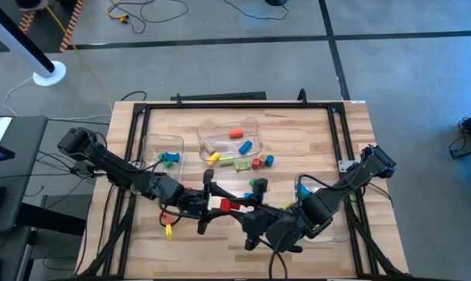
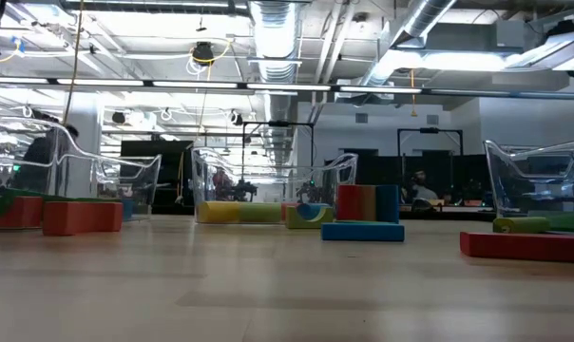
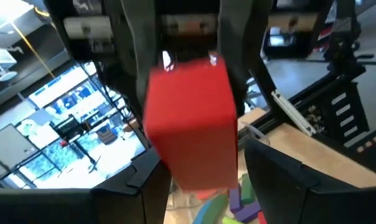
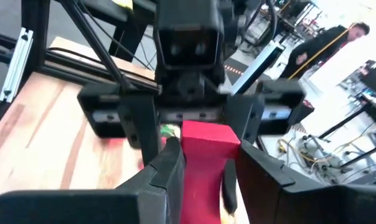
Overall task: Sort blocks by size
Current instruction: Put the red arch block into the left transparent bin
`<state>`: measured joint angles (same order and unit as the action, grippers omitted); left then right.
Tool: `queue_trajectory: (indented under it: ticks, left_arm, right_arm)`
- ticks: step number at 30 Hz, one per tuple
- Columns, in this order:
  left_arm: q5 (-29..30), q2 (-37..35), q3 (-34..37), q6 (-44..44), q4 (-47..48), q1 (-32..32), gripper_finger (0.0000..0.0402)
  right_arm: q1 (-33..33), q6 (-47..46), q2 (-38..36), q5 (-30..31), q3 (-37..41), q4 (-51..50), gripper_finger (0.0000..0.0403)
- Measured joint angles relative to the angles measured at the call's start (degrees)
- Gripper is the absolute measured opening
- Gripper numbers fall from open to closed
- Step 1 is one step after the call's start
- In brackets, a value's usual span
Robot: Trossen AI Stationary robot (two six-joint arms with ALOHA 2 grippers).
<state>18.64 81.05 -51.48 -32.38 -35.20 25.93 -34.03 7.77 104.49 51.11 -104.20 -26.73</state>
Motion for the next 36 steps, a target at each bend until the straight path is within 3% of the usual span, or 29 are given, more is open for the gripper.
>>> queue_trajectory:
  ticks: [7, 27, 36]
  left_arm:
    - [-1.87, -0.23, 0.0, 0.3, -0.15, 0.02, 0.0192]
    - [-0.33, -0.23, 0.0, 3.06, 1.33, -0.42, 0.0191]
    - [-0.14, -0.23, 0.0, 3.22, 1.16, -0.44, 0.0139]
  right_arm:
    - [0.55, -0.27, 0.02, -1.67, 0.0, 0.04, 0.0146]
    - [1.46, 1.71, 0.06, -3.1, 0.0, 1.52, 0.0146]
    - [1.47, 1.98, 0.09, -3.49, 0.02, 1.27, 0.0146]
